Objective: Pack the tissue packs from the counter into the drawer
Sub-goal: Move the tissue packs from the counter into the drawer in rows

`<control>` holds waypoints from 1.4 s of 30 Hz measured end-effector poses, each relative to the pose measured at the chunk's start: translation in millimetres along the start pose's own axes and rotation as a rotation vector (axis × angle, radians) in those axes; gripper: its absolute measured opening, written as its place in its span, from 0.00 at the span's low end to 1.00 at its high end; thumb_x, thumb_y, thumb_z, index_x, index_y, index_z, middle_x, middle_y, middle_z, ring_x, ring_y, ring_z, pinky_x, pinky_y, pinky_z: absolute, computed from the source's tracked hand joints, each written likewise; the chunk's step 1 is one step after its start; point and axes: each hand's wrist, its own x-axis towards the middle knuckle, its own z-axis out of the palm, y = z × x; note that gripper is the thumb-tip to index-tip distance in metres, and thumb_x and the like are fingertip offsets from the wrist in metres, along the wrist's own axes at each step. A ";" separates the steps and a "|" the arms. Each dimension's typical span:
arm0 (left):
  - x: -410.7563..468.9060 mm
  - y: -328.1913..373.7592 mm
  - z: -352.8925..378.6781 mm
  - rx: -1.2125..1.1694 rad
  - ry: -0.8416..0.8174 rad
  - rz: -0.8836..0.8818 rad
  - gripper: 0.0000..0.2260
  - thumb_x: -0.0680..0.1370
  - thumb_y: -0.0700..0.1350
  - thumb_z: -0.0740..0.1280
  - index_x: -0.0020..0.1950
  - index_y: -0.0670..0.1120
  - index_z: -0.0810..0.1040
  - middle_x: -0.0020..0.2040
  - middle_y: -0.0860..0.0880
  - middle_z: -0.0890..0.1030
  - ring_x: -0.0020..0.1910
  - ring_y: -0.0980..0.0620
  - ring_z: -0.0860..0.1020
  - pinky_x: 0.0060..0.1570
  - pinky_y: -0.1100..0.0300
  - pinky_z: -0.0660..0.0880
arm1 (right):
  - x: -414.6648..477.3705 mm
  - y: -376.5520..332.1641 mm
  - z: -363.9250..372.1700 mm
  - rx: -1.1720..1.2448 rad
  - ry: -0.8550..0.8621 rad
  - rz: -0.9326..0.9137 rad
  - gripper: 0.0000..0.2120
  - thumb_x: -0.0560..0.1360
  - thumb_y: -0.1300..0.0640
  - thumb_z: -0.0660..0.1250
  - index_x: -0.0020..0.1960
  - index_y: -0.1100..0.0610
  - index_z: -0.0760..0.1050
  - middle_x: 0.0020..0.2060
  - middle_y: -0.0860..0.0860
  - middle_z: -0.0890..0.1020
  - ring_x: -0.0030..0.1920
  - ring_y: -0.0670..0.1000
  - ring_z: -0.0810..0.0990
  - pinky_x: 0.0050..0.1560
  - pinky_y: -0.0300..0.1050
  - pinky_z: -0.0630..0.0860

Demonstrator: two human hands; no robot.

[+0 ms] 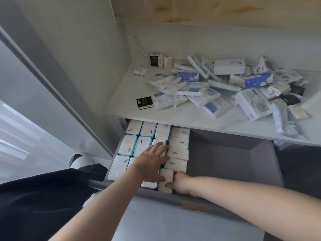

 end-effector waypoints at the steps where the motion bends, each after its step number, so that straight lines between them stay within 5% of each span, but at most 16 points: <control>1: 0.7 1.5 0.8 0.012 0.003 -0.009 0.37 0.72 0.67 0.64 0.77 0.54 0.61 0.80 0.48 0.48 0.78 0.44 0.44 0.76 0.48 0.48 | -1.0 -0.1 0.0 -0.048 0.011 0.002 0.24 0.73 0.49 0.73 0.66 0.53 0.72 0.58 0.52 0.79 0.56 0.53 0.79 0.59 0.49 0.77; 8: 3.9 10.2 0.2 0.057 -0.010 -0.057 0.39 0.71 0.63 0.69 0.77 0.53 0.58 0.80 0.47 0.48 0.78 0.42 0.44 0.76 0.48 0.47 | -30.6 -12.2 -22.3 -0.279 -0.088 -0.097 0.10 0.76 0.51 0.69 0.55 0.54 0.77 0.50 0.51 0.80 0.49 0.51 0.78 0.45 0.40 0.72; 10: 6.5 11.0 -1.5 0.054 0.006 -0.059 0.40 0.71 0.63 0.69 0.77 0.52 0.57 0.79 0.46 0.50 0.78 0.42 0.46 0.75 0.47 0.50 | -44.3 -24.5 -43.5 -0.469 0.074 -0.203 0.06 0.78 0.51 0.65 0.45 0.52 0.76 0.43 0.50 0.80 0.44 0.52 0.79 0.37 0.40 0.71; 12: 10.1 12.1 -4.5 -0.011 0.062 -0.091 0.41 0.71 0.63 0.68 0.78 0.51 0.54 0.79 0.45 0.51 0.77 0.43 0.50 0.75 0.48 0.54 | -51.3 -29.9 -61.9 -0.661 0.361 -0.352 0.09 0.77 0.49 0.63 0.53 0.51 0.75 0.51 0.50 0.79 0.51 0.53 0.79 0.42 0.43 0.72; 14: 13.2 10.9 -6.7 -0.087 0.103 -0.141 0.40 0.73 0.63 0.66 0.79 0.50 0.52 0.79 0.46 0.51 0.77 0.44 0.51 0.75 0.49 0.55 | -45.9 -24.0 -74.0 -0.785 0.497 -0.402 0.25 0.73 0.44 0.67 0.67 0.50 0.67 0.63 0.53 0.71 0.62 0.56 0.71 0.55 0.50 0.72; 17: 12.4 7.8 -6.4 -0.094 0.107 -0.177 0.40 0.74 0.62 0.65 0.79 0.48 0.52 0.79 0.46 0.51 0.77 0.45 0.50 0.76 0.50 0.54 | -26.6 -10.4 -82.0 -0.757 0.344 -0.289 0.46 0.70 0.40 0.71 0.79 0.49 0.49 0.77 0.53 0.52 0.75 0.60 0.55 0.71 0.61 0.63; 21: 12.5 8.4 -6.3 -0.076 0.089 -0.174 0.37 0.75 0.58 0.65 0.79 0.48 0.54 0.79 0.46 0.51 0.77 0.44 0.50 0.75 0.50 0.56 | -9.6 -4.4 -85.5 -0.737 0.180 -0.302 0.44 0.76 0.48 0.69 0.81 0.46 0.44 0.79 0.51 0.36 0.80 0.56 0.42 0.76 0.63 0.50; 26: 17.4 10.1 -21.0 -0.037 0.045 -0.180 0.33 0.76 0.59 0.64 0.77 0.48 0.58 0.77 0.45 0.55 0.74 0.44 0.57 0.70 0.50 0.64 | -14.6 -9.0 -93.6 -0.837 0.197 -0.301 0.39 0.77 0.45 0.67 0.81 0.45 0.48 0.81 0.51 0.42 0.78 0.59 0.55 0.74 0.62 0.57; 33: 43.7 25.5 -82.5 -0.225 0.247 -0.136 0.21 0.77 0.56 0.63 0.68 0.52 0.71 0.66 0.51 0.69 0.65 0.49 0.67 0.61 0.54 0.69 | -61.5 -27.6 -161.6 -0.778 0.402 -0.514 0.17 0.80 0.47 0.61 0.67 0.49 0.73 0.62 0.50 0.74 0.60 0.55 0.77 0.55 0.50 0.74; 42: 150.6 64.3 -207.6 -0.414 0.426 -0.132 0.13 0.77 0.53 0.64 0.61 0.53 0.76 0.59 0.52 0.76 0.56 0.50 0.76 0.53 0.54 0.75 | -111.0 11.0 -327.9 -0.696 0.788 -0.484 0.14 0.81 0.51 0.59 0.64 0.47 0.76 0.62 0.46 0.76 0.59 0.54 0.77 0.54 0.50 0.75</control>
